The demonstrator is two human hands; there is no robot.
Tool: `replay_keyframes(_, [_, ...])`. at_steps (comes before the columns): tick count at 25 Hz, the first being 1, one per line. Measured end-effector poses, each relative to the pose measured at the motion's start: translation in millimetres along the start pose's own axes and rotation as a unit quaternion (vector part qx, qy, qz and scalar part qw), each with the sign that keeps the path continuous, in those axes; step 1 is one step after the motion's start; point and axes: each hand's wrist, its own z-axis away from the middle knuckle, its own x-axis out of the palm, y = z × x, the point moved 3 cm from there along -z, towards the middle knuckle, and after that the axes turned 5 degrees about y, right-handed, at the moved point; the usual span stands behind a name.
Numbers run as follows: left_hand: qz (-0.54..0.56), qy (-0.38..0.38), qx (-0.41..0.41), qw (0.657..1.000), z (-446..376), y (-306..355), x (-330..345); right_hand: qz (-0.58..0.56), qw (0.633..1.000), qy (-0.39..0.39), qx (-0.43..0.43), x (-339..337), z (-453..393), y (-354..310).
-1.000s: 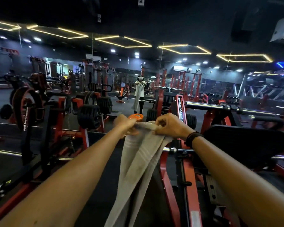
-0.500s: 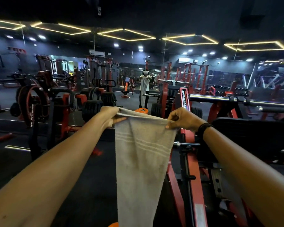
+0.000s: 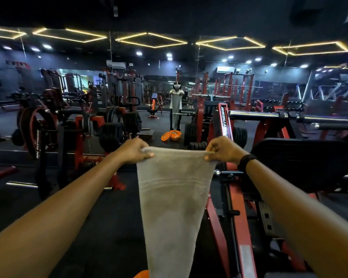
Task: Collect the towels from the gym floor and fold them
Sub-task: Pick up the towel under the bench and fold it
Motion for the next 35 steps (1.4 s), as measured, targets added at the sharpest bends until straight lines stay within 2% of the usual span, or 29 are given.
replay_keyframes(2, [-0.043, -0.216, -0.055, 0.974, 10, -9, 16, 0.061, 0.988, -0.144, 0.012, 15, 13, 2])
replay_keyframes(3, [-0.033, -0.285, -0.055, 0.956, 16, -7, 17, 0.068, 0.978, -0.197, 0.004, 17, 17, -1])
replay_keyframes(4, [0.048, -0.293, -0.034, 0.954, 18, -2, 13, 0.029, 0.978, -0.205, -0.018, 12, 16, -8])
replay_keyframes(5, [0.203, -0.239, -0.007, 0.949, 14, 4, 4, -0.076, 0.984, -0.161, -0.027, 3, 12, -16])
replay_keyframes(6, [0.385, -0.150, -0.002, 0.911, 5, 4, -9, -0.236, 0.968, -0.086, -0.009, -11, 6, -21])
replay_keyframes(7, [0.510, -0.097, 0.004, 0.855, -2, -1, -17, -0.367, 0.928, -0.051, 0.028, -19, 0, -21])
replay_keyframes(8, [0.545, -0.103, 0.001, 0.832, -1, -3, -19, -0.407, 0.908, -0.076, 0.062, -16, -2, -20])
replay_keyframes(10, [0.379, -0.228, -0.023, 0.896, 12, -3, 5, -0.303, 0.925, -0.206, 0.099, 17, 14, -14])
replay_keyframes(11, [0.297, -0.299, -0.023, 0.907, 21, -2, 24, -0.272, 0.926, -0.239, 0.106, 33, 20, -8])
replay_keyframes(12, [0.285, -0.313, -0.025, 0.906, 26, 1, 36, -0.268, 0.931, -0.222, 0.109, 41, 23, -7])
replay_keyframes(14, [0.400, -0.242, -0.029, 0.884, 30, 9, 43, -0.320, 0.931, -0.142, 0.099, 39, 21, -12])
replay_keyframes(15, [0.485, -0.180, -0.043, 0.855, 29, 10, 41, -0.365, 0.922, -0.095, 0.091, 32, 19, -15])
replay_keyframes(17, [0.639, -0.024, -0.110, 0.761, 22, 2, 32, -0.438, 0.895, -0.002, 0.087, 13, 12, -20])
replay_keyframes(18, [0.667, 0.050, -0.144, 0.730, 18, -5, 27, -0.465, 0.879, 0.039, 0.096, 5, 10, -21])
replay_keyframes(19, [0.668, 0.096, -0.165, 0.719, 13, -11, 23, -0.487, 0.866, 0.060, 0.101, 1, 9, -20])
replay_keyframes(20, [0.667, 0.106, -0.163, 0.719, 13, -13, 21, -0.498, 0.860, 0.057, 0.096, 1, 11, -20])
replay_keyframes(21, [0.660, 0.082, -0.143, 0.733, 14, -11, 18, -0.484, 0.870, 0.022, 0.088, 5, 14, -22])
replay_keyframes(23, [0.546, -0.027, -0.102, 0.831, 23, -3, 20, -0.355, 0.926, -0.090, 0.089, 24, 25, -23])
replay_keyframes(24, [0.470, -0.051, -0.094, 0.876, 28, -4, 24, -0.289, 0.945, -0.124, 0.092, 32, 29, -20])
replay_keyframes(25, [0.449, -0.043, -0.097, 0.887, 30, -7, 28, -0.271, 0.952, -0.114, 0.089, 36, 30, -18])
replay_keyframes(27, [0.537, -0.012, -0.129, 0.833, 35, -15, 30, -0.372, 0.922, -0.049, 0.100, 31, 26, -11])
replay_keyframes(28, [0.528, -0.023, -0.137, 0.838, 36, -19, 32, -0.406, 0.905, -0.060, 0.115, 27, 24, -9])
replay_keyframes(29, [0.502, -0.041, -0.145, 0.852, 38, -21, 33, -0.394, 0.905, -0.096, 0.128, 28, 25, -10])
replay_keyframes(30, [0.483, -0.027, -0.147, 0.863, 39, -25, 34, -0.351, 0.917, -0.128, 0.143, 31, 27, -10])
replay_keyframes(31, [0.503, 0.004, -0.151, 0.851, 38, -28, 32, -0.322, 0.926, -0.126, 0.153, 31, 28, -9])
replay_keyframes(32, [0.541, 0.028, -0.150, 0.827, 37, -30, 29, -0.340, 0.923, -0.108, 0.146, 31, 26, -9])
replay_keyframes(33, [0.566, 0.017, -0.137, 0.813, 38, -29, 28, -0.381, 0.910, -0.094, 0.135, 31, 23, -11])
replay_keyframes(35, [0.542, -0.036, -0.111, 0.832, 41, -23, 27, -0.426, 0.891, -0.113, 0.112, 32, 20, -17])
